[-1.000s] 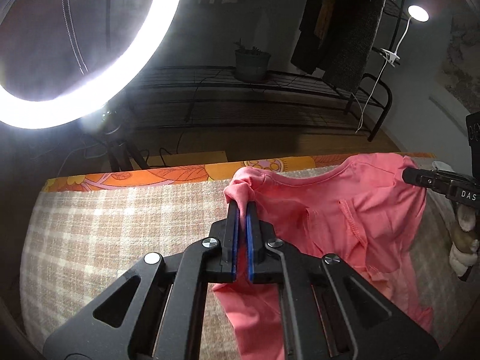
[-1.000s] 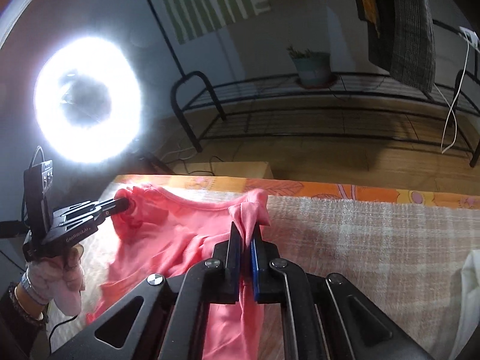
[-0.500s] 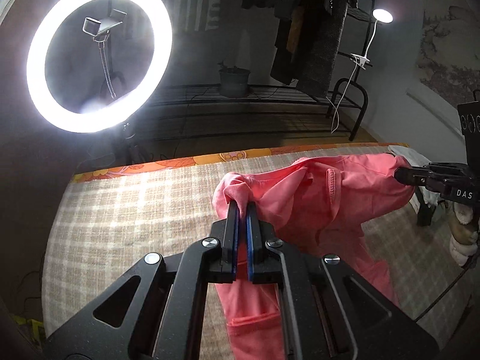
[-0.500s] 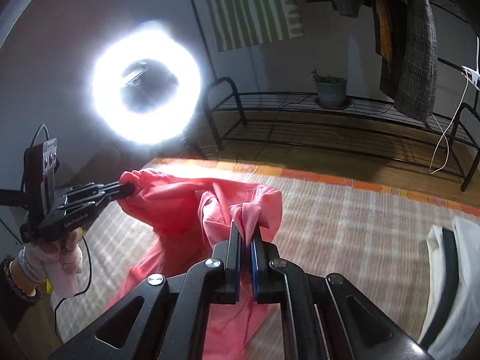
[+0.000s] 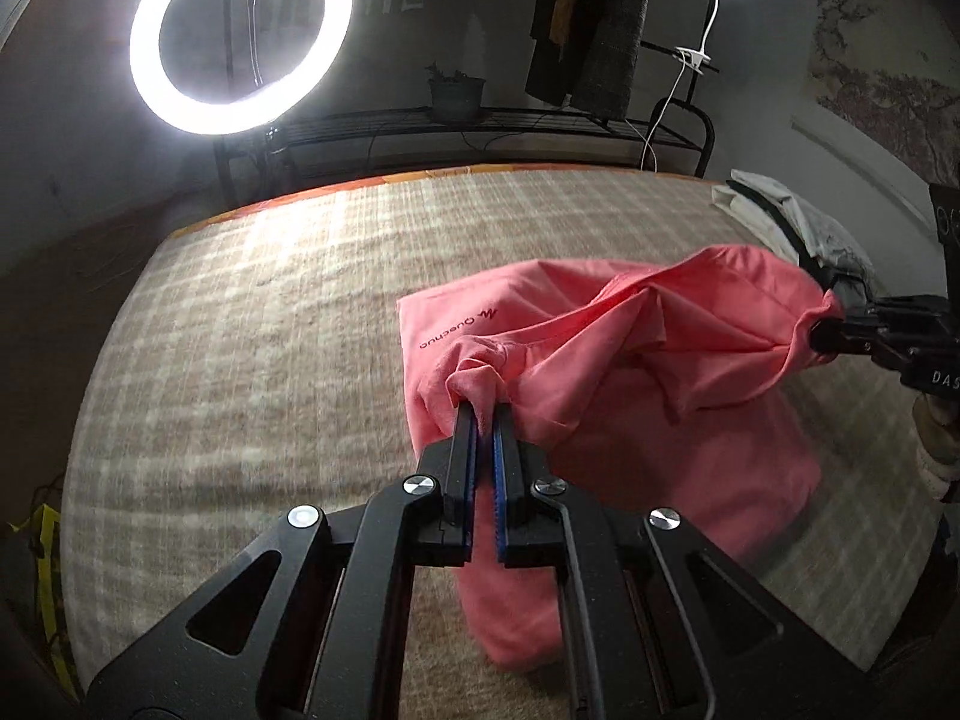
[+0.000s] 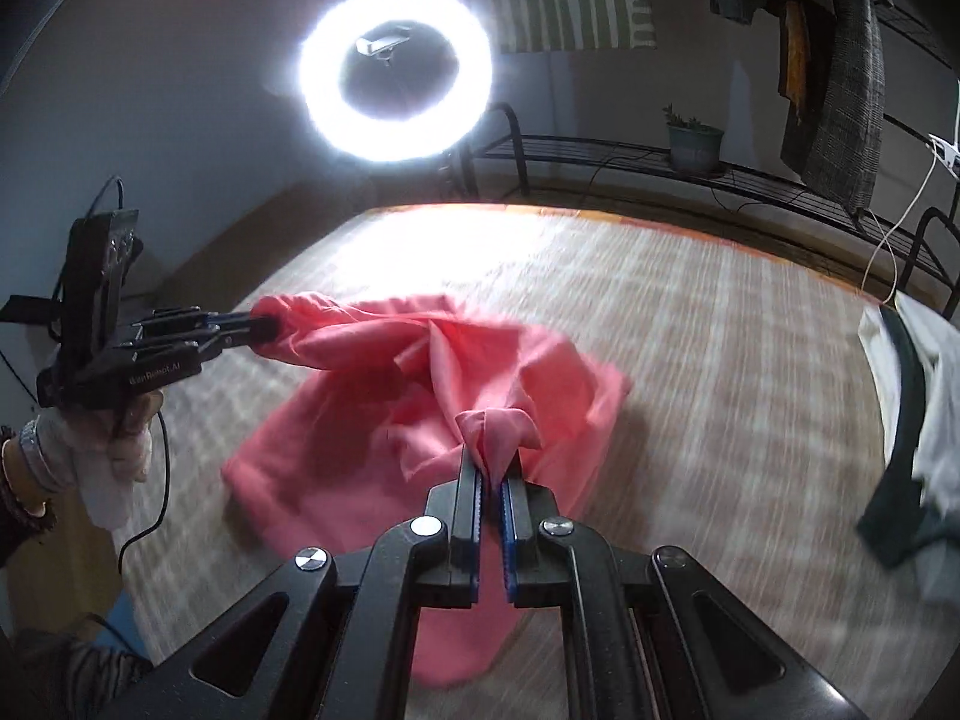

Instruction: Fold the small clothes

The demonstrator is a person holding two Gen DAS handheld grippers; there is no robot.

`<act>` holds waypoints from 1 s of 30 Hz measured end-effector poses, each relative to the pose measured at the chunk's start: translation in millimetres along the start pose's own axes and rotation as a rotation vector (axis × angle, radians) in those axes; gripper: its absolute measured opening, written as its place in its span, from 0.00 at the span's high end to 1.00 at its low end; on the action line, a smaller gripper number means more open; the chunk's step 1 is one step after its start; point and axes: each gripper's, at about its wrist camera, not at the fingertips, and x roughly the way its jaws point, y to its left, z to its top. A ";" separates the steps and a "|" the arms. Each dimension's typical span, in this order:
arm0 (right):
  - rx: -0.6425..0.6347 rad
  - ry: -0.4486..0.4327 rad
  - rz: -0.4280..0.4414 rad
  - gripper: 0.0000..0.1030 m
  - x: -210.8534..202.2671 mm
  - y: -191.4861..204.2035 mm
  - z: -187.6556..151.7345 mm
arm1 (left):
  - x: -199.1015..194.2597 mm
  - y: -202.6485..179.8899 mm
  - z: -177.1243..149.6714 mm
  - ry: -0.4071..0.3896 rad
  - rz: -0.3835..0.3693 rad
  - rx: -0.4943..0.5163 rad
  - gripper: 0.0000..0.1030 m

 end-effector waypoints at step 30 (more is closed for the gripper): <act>-0.025 0.033 -0.021 0.93 13.5 13.9 -19.8 | -57.4 14.4 -60.9 0.009 0.003 0.004 0.69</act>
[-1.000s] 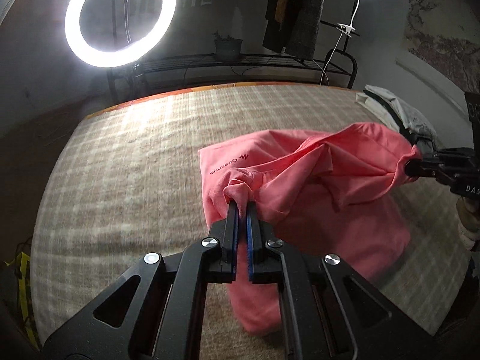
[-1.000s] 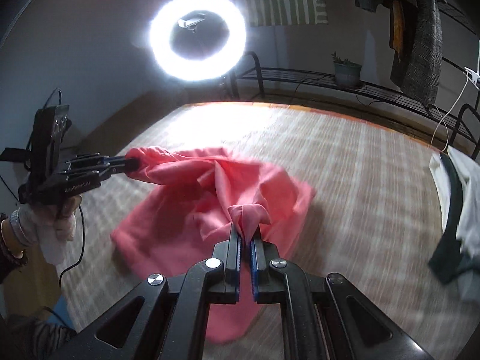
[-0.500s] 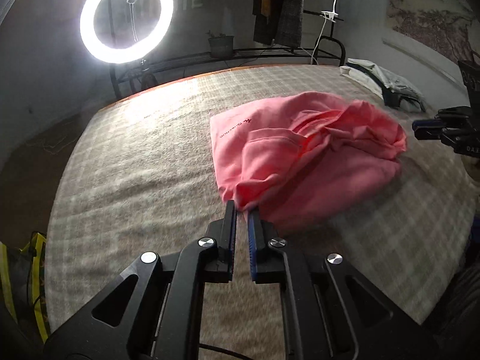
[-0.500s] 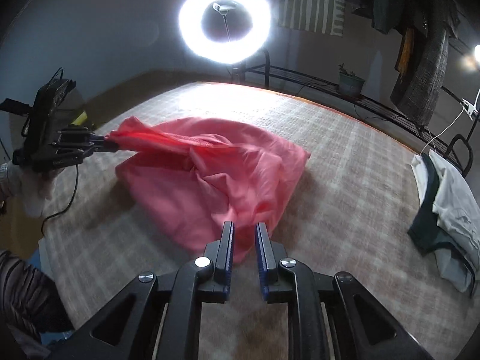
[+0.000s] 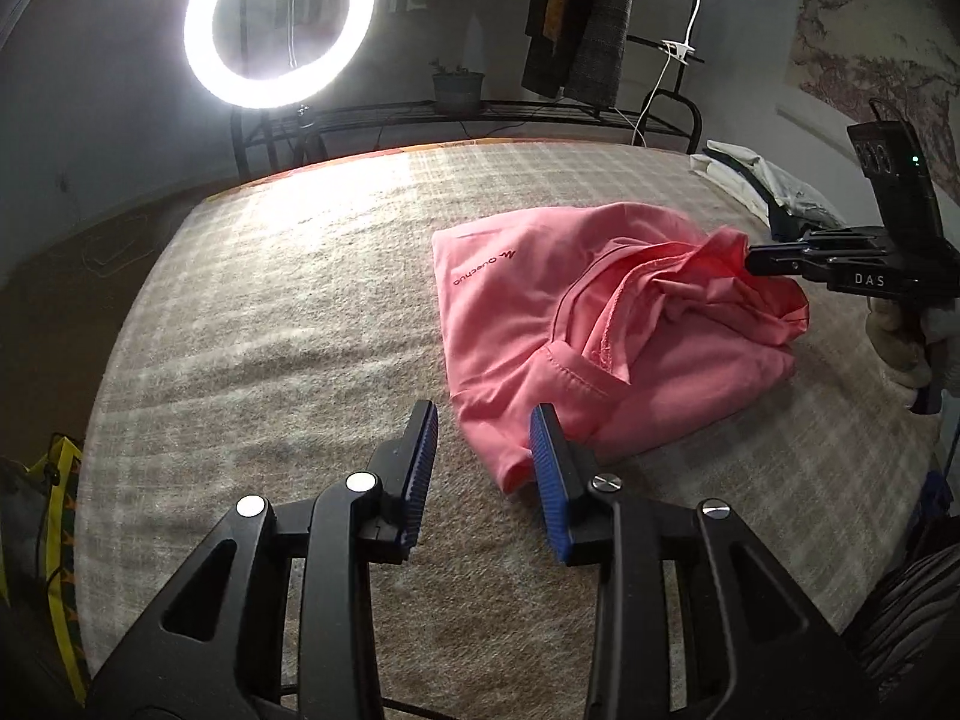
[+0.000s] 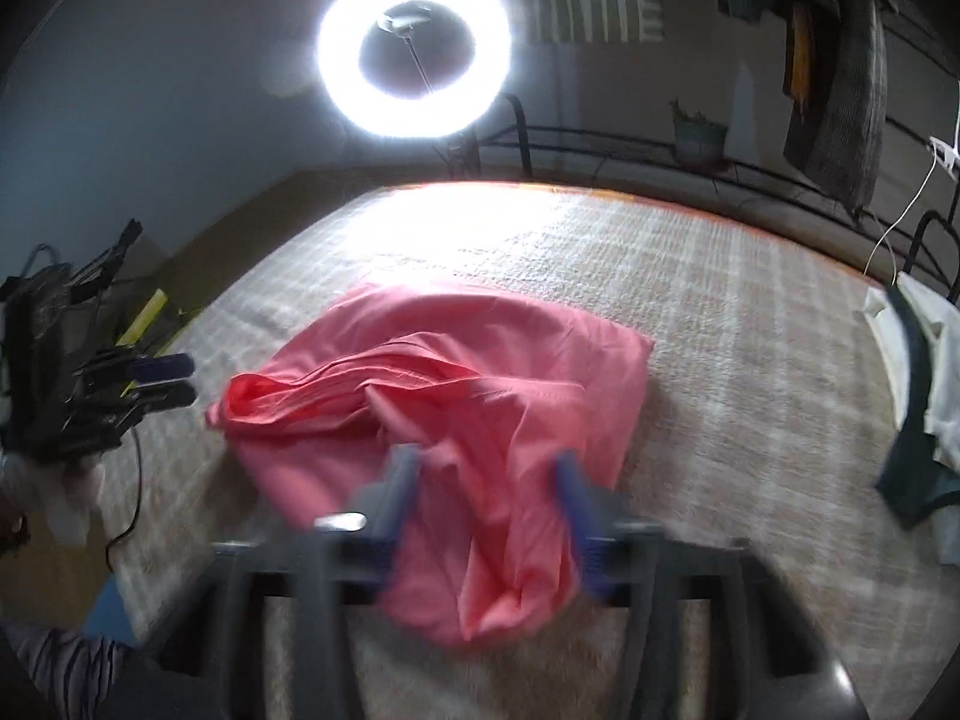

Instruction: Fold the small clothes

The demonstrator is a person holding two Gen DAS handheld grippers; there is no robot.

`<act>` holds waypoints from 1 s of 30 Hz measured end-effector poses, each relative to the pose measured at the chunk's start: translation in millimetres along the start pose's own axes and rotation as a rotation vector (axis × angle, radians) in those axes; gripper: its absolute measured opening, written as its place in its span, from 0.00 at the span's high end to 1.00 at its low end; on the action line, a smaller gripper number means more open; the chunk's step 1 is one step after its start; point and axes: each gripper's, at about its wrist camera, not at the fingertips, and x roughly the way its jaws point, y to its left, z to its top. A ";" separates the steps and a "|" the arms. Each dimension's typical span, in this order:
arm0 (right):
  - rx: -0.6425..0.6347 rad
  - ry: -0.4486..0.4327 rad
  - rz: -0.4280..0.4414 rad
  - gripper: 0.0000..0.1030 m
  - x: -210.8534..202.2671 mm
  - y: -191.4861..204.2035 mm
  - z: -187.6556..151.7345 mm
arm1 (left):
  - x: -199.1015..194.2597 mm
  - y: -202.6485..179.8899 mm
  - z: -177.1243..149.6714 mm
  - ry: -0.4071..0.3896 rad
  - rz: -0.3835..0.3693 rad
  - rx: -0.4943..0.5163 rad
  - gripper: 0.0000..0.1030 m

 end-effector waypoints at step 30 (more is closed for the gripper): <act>0.555 0.073 0.306 0.92 -16.9 -41.6 -82.2 | 47.6 53.8 -23.8 0.218 -0.322 -0.690 1.00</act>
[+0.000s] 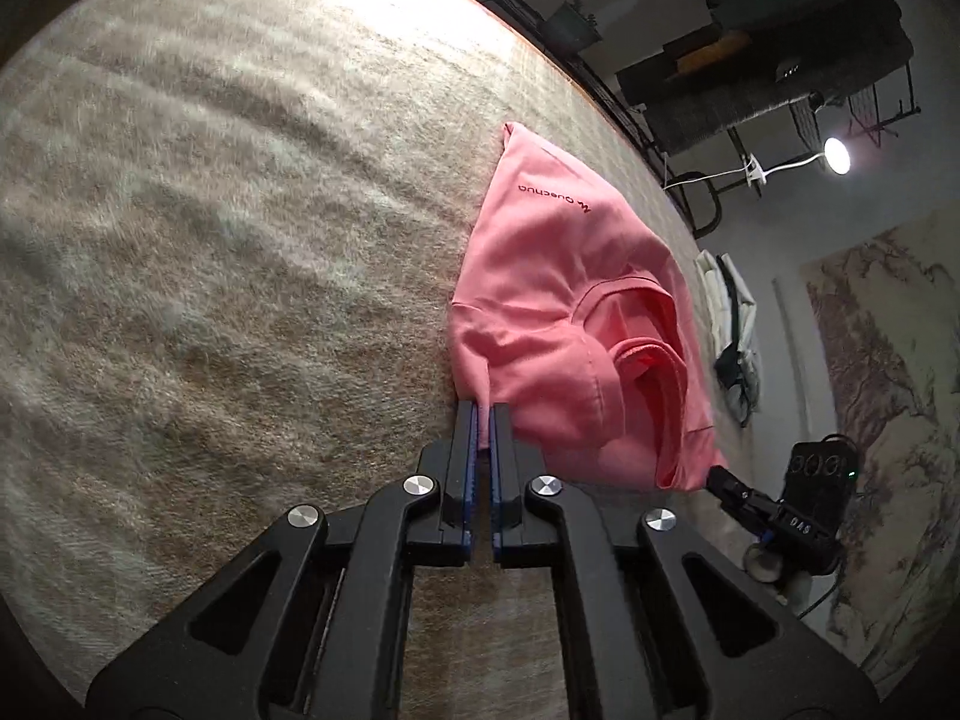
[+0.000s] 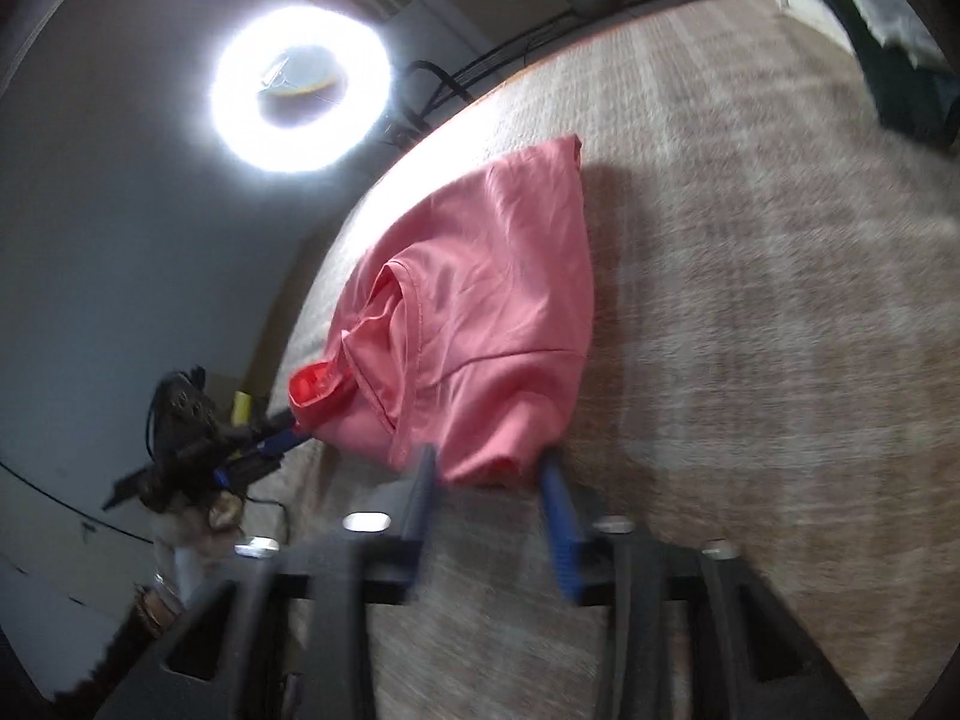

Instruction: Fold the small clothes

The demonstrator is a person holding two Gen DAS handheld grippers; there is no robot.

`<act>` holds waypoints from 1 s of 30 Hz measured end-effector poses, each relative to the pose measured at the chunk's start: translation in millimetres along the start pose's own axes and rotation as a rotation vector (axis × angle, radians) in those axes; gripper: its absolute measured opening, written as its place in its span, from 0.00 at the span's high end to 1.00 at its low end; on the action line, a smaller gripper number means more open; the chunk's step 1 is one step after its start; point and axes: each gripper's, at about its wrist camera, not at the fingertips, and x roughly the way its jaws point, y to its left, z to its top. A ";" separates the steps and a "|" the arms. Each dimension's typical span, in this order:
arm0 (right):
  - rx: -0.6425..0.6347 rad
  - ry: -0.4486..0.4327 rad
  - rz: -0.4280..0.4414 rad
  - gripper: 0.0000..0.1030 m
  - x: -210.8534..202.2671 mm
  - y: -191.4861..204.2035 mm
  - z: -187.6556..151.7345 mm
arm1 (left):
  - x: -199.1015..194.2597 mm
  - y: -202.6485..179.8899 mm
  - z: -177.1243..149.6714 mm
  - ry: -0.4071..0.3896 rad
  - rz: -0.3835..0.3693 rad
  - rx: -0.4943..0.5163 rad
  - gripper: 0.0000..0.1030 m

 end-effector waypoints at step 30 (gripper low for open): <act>-0.251 -0.062 -0.109 0.72 -49.7 49.0 -14.9 | -23.3 -77.5 -46.9 -0.092 0.210 0.564 0.67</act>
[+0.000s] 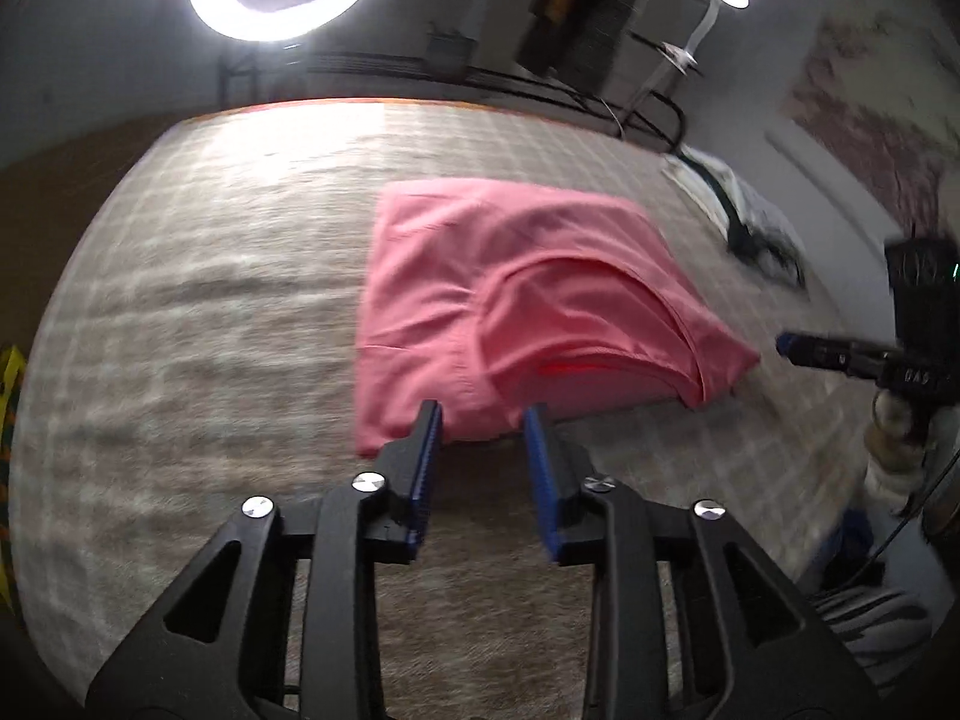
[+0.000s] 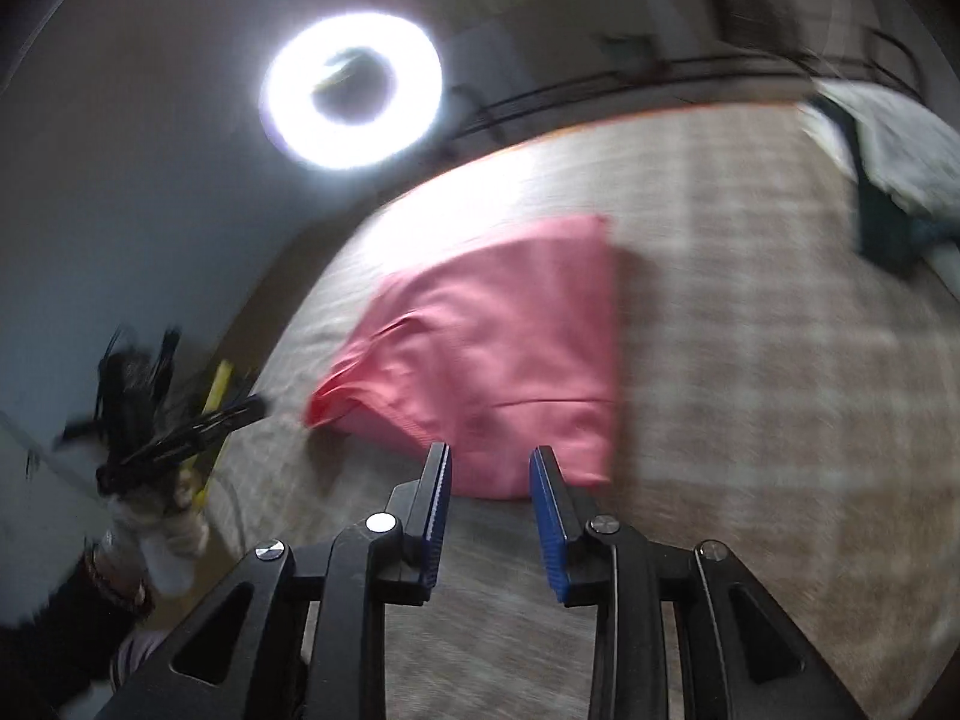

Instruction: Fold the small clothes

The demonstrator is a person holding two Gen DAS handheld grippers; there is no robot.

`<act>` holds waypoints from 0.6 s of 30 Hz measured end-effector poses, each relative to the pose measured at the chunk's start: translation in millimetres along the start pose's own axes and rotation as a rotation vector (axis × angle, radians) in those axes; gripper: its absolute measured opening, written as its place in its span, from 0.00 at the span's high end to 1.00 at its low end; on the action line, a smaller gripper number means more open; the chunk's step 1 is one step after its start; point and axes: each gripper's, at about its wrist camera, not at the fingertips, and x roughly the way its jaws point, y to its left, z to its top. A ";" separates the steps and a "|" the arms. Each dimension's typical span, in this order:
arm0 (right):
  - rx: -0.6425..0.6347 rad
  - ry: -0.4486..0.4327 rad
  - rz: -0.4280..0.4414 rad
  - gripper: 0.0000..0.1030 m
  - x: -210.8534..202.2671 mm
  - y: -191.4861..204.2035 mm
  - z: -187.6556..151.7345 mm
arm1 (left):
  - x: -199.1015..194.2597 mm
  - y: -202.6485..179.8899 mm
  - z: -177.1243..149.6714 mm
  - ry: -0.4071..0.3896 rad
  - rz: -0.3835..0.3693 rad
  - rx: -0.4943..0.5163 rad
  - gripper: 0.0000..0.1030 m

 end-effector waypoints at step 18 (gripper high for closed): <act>-0.596 0.202 -0.327 0.99 58.3 60.1 -22.7 | 11.4 -30.5 4.4 0.056 0.091 0.294 1.00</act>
